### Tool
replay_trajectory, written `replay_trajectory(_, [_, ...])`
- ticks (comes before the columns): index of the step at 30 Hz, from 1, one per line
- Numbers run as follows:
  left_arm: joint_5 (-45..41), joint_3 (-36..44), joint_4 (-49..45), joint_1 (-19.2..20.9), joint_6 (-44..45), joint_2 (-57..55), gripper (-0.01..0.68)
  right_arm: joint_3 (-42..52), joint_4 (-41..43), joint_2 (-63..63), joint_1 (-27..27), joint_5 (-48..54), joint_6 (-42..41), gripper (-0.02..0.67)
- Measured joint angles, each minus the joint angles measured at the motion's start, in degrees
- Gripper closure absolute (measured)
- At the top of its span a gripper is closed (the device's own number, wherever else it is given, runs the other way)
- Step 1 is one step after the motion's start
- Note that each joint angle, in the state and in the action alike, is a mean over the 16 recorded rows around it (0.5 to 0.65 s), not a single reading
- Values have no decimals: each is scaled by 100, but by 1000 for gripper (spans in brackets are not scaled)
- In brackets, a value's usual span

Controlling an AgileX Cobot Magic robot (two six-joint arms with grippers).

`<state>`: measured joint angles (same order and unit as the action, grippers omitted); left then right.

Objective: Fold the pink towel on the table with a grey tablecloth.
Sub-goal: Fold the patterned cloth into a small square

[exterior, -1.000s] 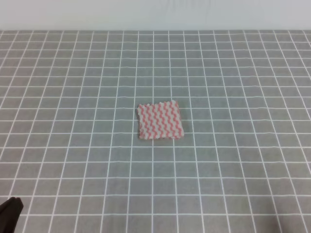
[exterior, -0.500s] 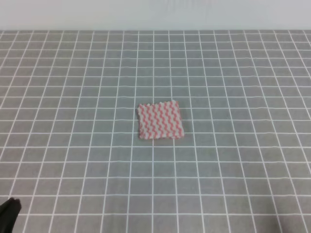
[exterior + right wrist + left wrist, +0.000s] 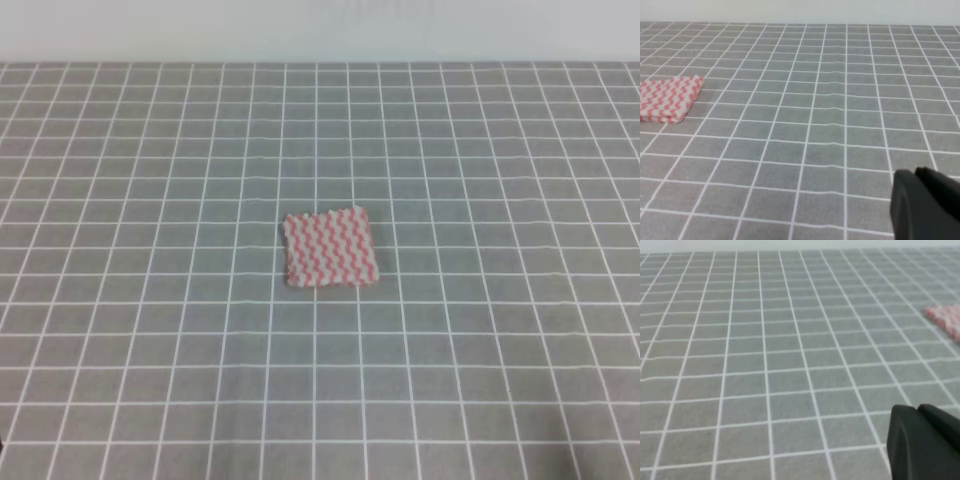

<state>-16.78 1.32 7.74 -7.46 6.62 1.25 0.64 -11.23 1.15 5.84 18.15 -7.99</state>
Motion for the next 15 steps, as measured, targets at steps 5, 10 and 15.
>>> replay_trajectory(5, [-145,-13,-167,0,-10,36,675,0,-5,2,0,-1,0,665])
replay_trajectory(10, [-207,-20,-266,-2,-10,19,676,-7,-8,-4,0,-4,0,665])
replay_trajectory(15, [-207,-20,-275,-3,-10,7,676,-7,-8,-4,0,-5,0,665])
